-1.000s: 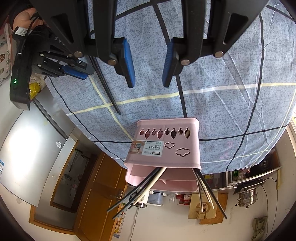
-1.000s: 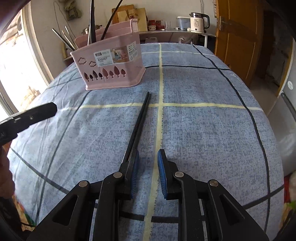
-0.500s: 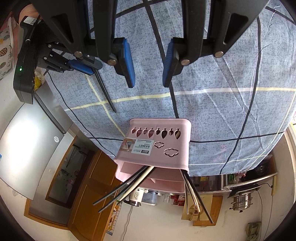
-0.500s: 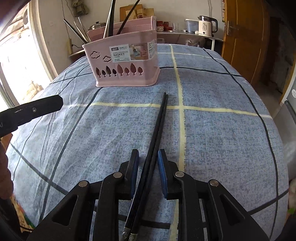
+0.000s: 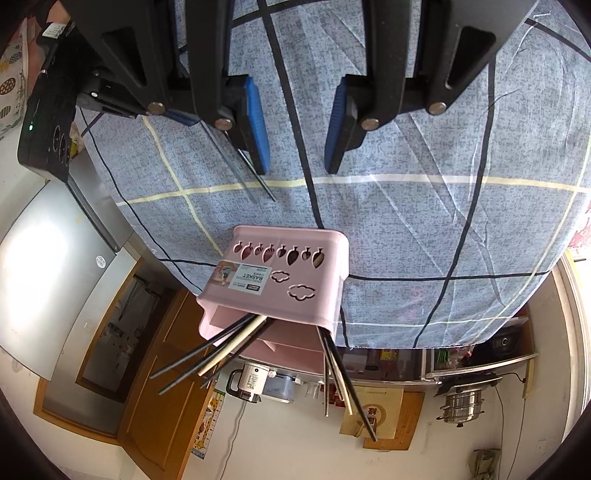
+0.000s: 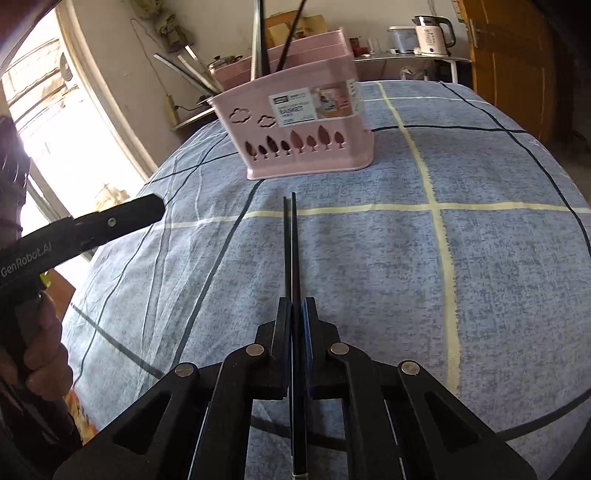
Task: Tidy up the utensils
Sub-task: 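Close the right gripper on a black chopstick pair while the left gripper grasps a dark chopstick, then lift both held chopsticks upright and carry them over the pink basket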
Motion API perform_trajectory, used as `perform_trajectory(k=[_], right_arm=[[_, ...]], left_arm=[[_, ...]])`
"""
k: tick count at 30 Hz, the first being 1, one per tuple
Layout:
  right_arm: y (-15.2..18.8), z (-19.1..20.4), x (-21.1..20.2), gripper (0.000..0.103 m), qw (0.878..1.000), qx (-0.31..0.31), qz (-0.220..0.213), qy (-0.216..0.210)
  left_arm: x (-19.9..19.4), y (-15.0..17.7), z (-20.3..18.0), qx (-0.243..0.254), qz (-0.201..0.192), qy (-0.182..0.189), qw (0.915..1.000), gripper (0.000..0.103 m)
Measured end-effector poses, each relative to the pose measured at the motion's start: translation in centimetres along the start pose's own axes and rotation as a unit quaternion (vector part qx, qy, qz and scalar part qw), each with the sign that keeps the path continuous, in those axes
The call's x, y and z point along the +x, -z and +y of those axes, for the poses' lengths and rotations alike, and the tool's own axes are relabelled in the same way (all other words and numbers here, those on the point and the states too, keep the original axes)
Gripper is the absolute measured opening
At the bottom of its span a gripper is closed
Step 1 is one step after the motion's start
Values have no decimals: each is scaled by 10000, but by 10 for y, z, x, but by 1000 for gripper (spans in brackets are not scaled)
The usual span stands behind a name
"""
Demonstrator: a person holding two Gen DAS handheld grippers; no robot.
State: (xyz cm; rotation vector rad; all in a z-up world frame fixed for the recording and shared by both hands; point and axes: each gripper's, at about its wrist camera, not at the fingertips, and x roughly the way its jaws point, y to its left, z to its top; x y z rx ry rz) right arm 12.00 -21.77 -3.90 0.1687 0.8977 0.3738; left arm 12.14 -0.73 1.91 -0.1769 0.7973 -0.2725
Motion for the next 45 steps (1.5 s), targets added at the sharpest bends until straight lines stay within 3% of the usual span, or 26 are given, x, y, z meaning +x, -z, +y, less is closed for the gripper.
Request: perform_trajectory(k=[3,6,9,16,23,25,27,29,37,45], right_arm=[[-2,-22,-2,7,9990,433,7,103],[-1,-26,-7,7,9995,265,30,174],[-4,-25,-8,7,9986,2,28,520],[-6,-40,-14,7,9969,-411,172,653],[-13,-57,-23,15,9957,-399,99,835],[-19,-60,-23,15,9956,-414,43,834],[-27,-61,-19,15,9954,-422,40,857],[-35,-61,-13,15,9955,-453,54,827],[-49,-61,12,15,9961,-509,240,681],[-56,-56,20,10,9946,-588,332,786]], left_arm=[[3,1,0,-19,54,21,10000,32],[8,3,-5,31,130,70,9999,32],[15,4,-13,91,257,191,9994,32],[52,4,-35,1,844,363,9958,35],[94,-1,-54,15,1130,150,9935,34],[97,-2,-61,202,1037,39,9944,33],[100,-3,-67,410,1000,-46,9941,27],[102,-4,-71,619,999,-110,9930,14],[98,-6,-63,1183,1133,-35,9865,9],[96,-9,-52,1122,1262,-62,9856,9]])
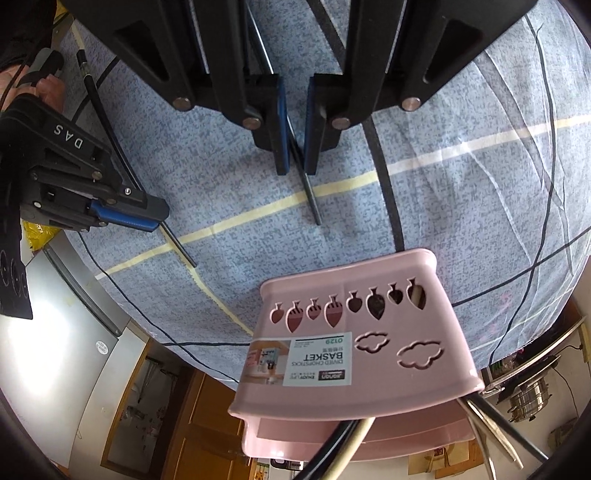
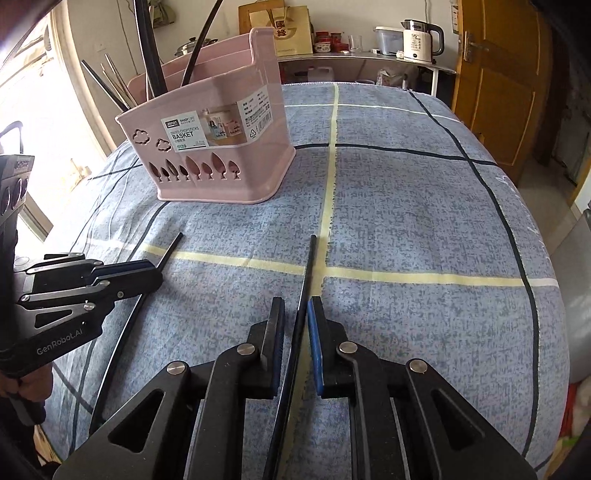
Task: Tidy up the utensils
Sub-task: 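Lift both held chopsticks upright and carry them over the pink basket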
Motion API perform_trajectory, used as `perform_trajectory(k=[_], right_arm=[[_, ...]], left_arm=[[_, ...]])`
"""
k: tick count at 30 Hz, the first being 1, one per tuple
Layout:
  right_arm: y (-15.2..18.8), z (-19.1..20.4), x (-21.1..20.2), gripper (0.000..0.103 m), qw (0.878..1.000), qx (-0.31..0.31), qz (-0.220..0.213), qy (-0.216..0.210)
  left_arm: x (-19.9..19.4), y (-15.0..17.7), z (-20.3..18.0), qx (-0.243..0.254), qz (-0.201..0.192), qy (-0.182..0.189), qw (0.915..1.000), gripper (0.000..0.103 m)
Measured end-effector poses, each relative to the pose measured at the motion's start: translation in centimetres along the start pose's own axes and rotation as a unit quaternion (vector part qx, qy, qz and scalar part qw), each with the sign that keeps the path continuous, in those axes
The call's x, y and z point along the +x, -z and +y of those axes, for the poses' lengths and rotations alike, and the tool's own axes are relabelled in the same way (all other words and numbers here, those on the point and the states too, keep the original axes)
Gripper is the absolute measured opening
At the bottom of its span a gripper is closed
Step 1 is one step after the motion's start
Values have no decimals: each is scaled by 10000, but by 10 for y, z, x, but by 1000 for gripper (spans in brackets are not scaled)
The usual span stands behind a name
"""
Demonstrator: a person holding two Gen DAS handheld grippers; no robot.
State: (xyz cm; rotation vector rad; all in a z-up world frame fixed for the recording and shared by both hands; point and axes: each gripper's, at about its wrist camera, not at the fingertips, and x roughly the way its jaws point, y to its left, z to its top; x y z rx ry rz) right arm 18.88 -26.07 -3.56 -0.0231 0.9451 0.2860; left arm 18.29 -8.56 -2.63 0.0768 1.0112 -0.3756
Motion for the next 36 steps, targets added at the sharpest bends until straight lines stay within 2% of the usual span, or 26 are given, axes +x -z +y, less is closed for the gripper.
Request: perform_trajectory(k=[1,6,10,18,26,31,36], right_arm=[[-1,0,1,7,10000,0,8,-2],[-4,-4,0,5,9996,142,-24,-248],[-8,2,-18,5,9989,90,-334,-326],[-26,11,-79,5,9922,-15,-1178,-412],[-41,22,-130,5,9812,-150,-1867,-471],[-45,27,-145,5,9769,-228,-2073,-470],[-46,32,-148,5,9758,-285,-2113,-479]], left_arm=[[1,-1,-1,4,35,-28,10000,9],[6,-6,-8,21,64,-103,9999,9],[-1,-6,-6,-103,-15,17,9999,8],[-67,-19,-3,-93,-803,169,9966,6],[-143,-35,-5,121,-1685,192,9854,5],[-167,-38,-1,130,-1979,181,9800,5],[-172,-36,6,96,-2033,156,9789,5]])
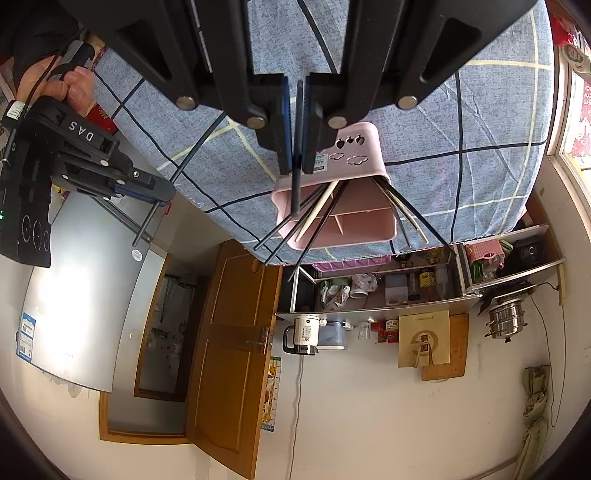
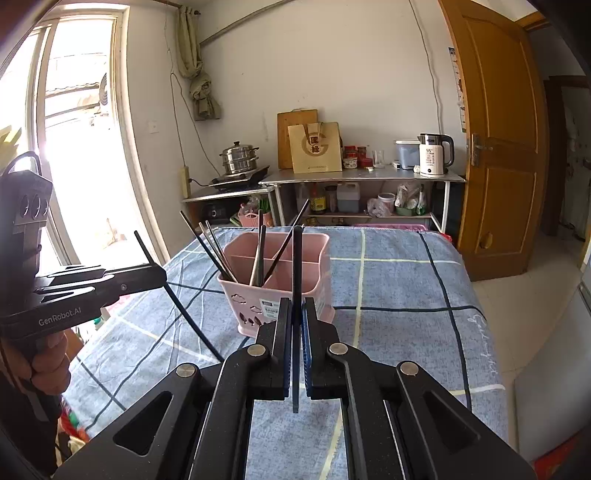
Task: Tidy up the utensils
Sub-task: 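Lift both held chopsticks upright and carry them over the pink basket, then lower both held chopsticks into the pink basket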
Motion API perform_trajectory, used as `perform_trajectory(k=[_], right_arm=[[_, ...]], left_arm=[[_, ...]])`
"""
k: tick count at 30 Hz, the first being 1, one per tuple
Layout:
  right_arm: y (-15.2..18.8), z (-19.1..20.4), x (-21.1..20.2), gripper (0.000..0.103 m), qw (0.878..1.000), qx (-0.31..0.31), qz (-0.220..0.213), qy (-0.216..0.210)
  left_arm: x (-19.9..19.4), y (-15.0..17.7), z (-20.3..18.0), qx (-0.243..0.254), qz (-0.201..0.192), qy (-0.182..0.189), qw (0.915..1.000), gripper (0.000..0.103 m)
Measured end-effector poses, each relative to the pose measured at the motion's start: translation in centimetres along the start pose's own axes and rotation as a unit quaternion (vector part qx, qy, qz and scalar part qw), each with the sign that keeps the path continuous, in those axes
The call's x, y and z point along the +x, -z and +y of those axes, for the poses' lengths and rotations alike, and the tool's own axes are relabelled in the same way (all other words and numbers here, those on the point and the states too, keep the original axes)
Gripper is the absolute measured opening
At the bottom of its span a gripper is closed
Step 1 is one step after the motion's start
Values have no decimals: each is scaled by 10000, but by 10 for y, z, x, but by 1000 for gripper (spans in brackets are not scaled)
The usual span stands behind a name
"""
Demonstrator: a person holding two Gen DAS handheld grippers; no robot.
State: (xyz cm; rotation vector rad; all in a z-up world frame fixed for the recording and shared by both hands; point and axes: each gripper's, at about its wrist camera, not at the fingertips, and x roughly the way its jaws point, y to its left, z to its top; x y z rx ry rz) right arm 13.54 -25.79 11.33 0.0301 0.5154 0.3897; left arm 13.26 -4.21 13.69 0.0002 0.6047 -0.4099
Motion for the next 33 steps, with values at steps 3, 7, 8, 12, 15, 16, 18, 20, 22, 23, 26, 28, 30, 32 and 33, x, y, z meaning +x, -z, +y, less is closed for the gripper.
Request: perform_trajectory(k=[3,7,8,12,15,16,18,20,22,23,26,28,30,32,33], right_arm=[[-1,2,0,5,10000,-30,-2,-8],[-4,7,-4,5,9999,-102,-45,-39],[-5,8,-5,5,9999,-113,-58,-59],[-13,13,-3,5,9997,-164,-97,-143],[-20,20,-2,5,9993,-230,-155,-240],[-23,22,-1,5,9991,-254,-177,-278],[-30,28,0,5,9987,-317,-242,-330],[-38,34,1,5,9981,-370,-322,-385],[-47,39,2,5,9973,-413,-425,-445],[-51,41,3,5,9968,-432,-480,-468],[-66,49,5,5,9954,-478,-649,-519],[-74,54,6,5,9942,-520,-766,-544],[-84,57,9,5,9932,-550,-865,-545],[-90,59,10,5,9921,-552,-983,-548],[-92,60,11,5,9914,-558,-1051,-542]], left_arm=[[0,-1,2,-7,19,-7,10000,5],[0,-1,6,-25,28,-24,10000,5],[0,-1,8,-28,26,-35,10000,5],[-3,-5,13,-9,44,-90,9999,5],[-6,-10,18,-2,30,-139,9999,5],[-8,-13,20,-17,12,-133,9999,5],[-12,-19,25,-49,-39,-135,9999,5],[-19,-28,29,-64,-117,-152,9998,5],[-25,-37,32,-73,-204,-195,9996,5],[-27,-42,34,-75,-246,-209,9995,5],[-35,-56,38,-72,-394,-243,9989,5],[-39,-67,40,-77,-489,-251,9985,5],[-43,-76,42,-65,-590,-298,9978,5],[-44,-85,43,-75,-679,-334,9971,5],[-44,-90,44,-104,-728,-332,9967,5]])
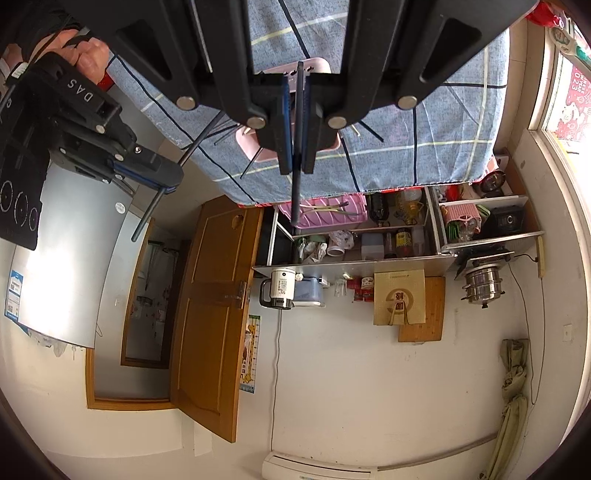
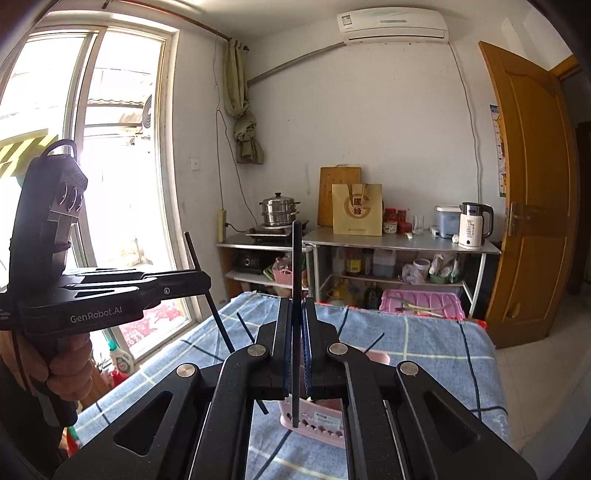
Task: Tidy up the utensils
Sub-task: 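Lower both held chopsticks into the pink basket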
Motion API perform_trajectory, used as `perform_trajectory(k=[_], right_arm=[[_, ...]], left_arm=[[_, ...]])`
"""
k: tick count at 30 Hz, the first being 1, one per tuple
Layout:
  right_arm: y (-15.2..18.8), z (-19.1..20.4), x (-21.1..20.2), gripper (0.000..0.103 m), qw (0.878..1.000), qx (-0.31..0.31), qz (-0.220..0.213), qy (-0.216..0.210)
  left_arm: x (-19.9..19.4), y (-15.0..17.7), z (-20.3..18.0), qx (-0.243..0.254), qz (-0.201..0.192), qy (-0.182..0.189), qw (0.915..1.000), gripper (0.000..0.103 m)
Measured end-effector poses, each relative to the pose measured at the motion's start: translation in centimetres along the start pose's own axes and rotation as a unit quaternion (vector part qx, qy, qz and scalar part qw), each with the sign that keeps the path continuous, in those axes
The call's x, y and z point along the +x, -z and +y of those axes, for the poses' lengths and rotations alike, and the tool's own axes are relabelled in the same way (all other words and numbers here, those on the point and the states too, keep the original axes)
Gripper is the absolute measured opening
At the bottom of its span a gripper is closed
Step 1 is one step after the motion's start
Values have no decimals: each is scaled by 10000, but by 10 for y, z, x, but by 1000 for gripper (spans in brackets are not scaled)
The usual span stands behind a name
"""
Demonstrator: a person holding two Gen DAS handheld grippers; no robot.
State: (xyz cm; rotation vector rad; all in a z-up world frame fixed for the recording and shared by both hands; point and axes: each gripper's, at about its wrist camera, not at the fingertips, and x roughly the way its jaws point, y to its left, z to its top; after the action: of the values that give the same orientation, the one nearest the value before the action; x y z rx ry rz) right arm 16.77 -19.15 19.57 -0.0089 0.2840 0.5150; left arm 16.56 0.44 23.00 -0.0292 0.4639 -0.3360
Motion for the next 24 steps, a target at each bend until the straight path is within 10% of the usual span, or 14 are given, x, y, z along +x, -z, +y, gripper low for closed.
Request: perform_trajectory(k=[24], right_arm=[[16,-11,68,5,9995,144,147,231]], left_arm=[[80,13,27,-275,194,71,9994,5]])
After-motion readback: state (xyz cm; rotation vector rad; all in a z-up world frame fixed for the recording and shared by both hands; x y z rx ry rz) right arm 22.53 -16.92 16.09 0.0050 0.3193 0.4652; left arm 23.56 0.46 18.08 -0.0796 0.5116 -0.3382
